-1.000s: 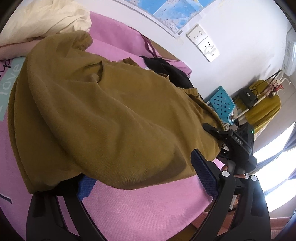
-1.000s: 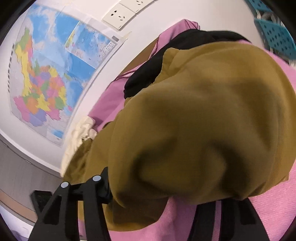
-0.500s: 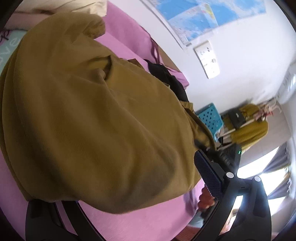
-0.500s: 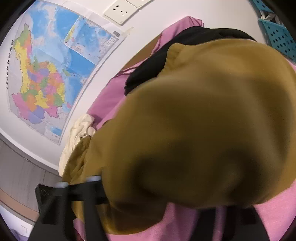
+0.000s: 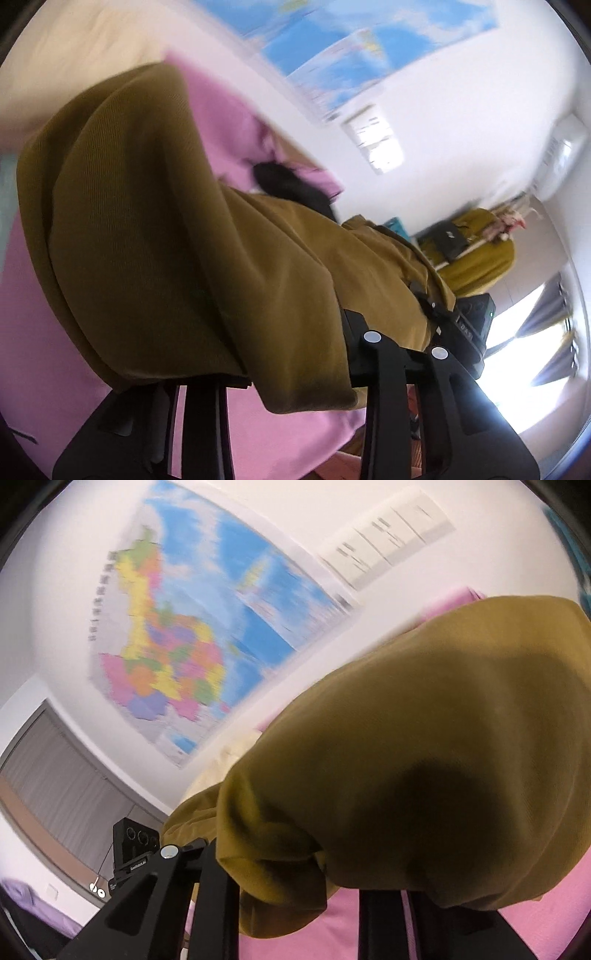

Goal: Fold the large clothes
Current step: 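Lift the folded shirt with both grippers and carry it toward the pillow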

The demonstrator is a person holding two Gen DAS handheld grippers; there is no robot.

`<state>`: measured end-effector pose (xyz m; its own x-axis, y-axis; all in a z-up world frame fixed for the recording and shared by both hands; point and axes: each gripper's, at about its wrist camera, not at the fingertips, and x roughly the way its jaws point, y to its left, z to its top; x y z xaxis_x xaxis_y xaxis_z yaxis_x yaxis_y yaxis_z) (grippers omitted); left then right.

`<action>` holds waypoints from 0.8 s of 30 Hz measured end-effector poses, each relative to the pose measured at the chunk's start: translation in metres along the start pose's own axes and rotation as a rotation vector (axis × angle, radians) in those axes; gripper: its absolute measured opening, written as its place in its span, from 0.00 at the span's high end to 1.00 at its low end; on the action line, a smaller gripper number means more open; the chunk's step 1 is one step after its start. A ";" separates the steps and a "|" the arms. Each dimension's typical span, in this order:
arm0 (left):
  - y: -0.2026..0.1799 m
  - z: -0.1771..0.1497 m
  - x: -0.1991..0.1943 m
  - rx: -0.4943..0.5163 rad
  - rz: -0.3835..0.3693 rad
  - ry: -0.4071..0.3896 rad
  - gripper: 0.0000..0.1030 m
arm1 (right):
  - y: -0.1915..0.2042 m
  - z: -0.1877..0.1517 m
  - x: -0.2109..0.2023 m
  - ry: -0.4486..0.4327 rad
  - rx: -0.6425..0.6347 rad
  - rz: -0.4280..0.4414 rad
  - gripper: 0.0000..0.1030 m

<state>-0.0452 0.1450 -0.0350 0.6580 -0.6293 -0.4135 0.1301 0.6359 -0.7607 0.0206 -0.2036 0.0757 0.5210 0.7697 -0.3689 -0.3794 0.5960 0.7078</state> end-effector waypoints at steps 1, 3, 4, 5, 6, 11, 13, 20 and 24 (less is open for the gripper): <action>-0.010 0.007 -0.006 0.027 -0.007 -0.014 0.70 | 0.013 0.010 -0.004 -0.018 -0.032 0.010 0.81; -0.028 0.025 -0.020 0.076 -0.024 -0.045 0.70 | 0.034 0.029 -0.009 -0.048 -0.077 0.051 0.81; -0.034 0.032 -0.027 0.091 -0.031 -0.058 0.70 | 0.043 0.039 -0.009 -0.063 -0.093 0.072 0.81; -0.043 0.043 -0.036 0.112 -0.039 -0.084 0.70 | 0.050 0.046 -0.009 -0.075 -0.104 0.086 0.81; -0.049 0.051 -0.043 0.131 -0.036 -0.102 0.70 | 0.063 0.058 -0.007 -0.093 -0.134 0.102 0.81; -0.074 0.107 -0.099 0.228 0.024 -0.247 0.70 | 0.115 0.100 0.029 -0.133 -0.208 0.205 0.81; -0.077 0.128 -0.123 0.275 0.066 -0.307 0.70 | 0.140 0.118 0.058 -0.141 -0.239 0.258 0.81; -0.049 0.207 -0.199 0.322 0.234 -0.496 0.70 | 0.210 0.158 0.183 -0.121 -0.261 0.426 0.81; 0.000 0.238 -0.238 0.291 0.324 -0.587 0.69 | 0.236 0.146 0.262 -0.062 -0.260 0.486 0.81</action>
<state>-0.0254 0.4011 0.1826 0.9754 -0.0986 -0.1970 -0.0003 0.8937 -0.4487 0.1787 0.1054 0.2341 0.2800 0.9600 0.0050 -0.7598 0.2184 0.6124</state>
